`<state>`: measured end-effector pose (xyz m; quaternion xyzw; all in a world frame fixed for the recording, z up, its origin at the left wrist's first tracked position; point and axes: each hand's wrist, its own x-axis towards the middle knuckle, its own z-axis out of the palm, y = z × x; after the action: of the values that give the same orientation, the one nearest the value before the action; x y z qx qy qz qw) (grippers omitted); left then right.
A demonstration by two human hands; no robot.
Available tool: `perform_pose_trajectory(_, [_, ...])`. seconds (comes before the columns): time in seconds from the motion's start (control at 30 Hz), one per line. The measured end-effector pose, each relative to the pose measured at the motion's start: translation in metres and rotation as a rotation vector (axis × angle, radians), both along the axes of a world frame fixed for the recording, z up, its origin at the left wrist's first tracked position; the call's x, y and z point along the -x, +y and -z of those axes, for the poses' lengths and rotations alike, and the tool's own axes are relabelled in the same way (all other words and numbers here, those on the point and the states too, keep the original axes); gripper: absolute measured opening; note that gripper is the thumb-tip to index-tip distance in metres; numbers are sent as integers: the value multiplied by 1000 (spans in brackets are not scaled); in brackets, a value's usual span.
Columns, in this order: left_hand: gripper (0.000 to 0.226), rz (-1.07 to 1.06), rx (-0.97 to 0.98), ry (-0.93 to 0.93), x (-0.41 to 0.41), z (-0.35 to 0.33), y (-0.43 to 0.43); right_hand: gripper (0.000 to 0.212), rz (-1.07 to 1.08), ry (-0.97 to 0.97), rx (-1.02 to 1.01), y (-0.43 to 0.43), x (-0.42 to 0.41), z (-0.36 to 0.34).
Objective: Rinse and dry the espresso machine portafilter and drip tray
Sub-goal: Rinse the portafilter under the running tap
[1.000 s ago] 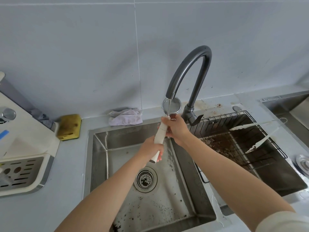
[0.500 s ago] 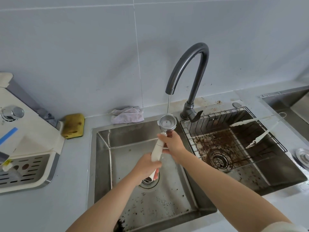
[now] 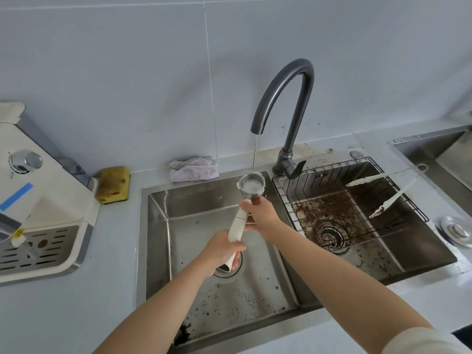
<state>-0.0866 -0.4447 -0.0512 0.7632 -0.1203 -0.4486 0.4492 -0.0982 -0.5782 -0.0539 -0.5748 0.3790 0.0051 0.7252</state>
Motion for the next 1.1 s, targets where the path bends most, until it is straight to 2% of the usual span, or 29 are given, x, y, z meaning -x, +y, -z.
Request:
perform_pose_trajectory(0.23, [9, -14, 7, -51, -10, -9, 0, 22, -14, -51, -62, 1, -5, -17])
perform_pose_trajectory(0.37, [11, -13, 27, -51, -16, -12, 0, 10, -8, -86, -107, -1, -1, -24])
perform_pose_trajectory(0.47, [14, -13, 50, -60, -21, -13, -3, 29, 13, -39, -51, -5, 7, -31])
perform_pose_trajectory(0.63, [18, -8, 69, -43, -27, -15, -7, 60, 241, -49, -72, -29, 24, -43])
perform_pose_trajectory(0.73, [16, -8, 68, -40, -26, -17, -9, 64, 311, -149, -158, -51, 25, -51])
perform_pose_trajectory(0.9, [17, -43, 47, -58, -24, -20, -15, 73, 332, -215, -145, -86, 9, -60])
perform_pose_trajectory(1.1, [14, -140, 29, -58, -18, -21, -21, 77, 338, -178, -133, -108, -8, -50])
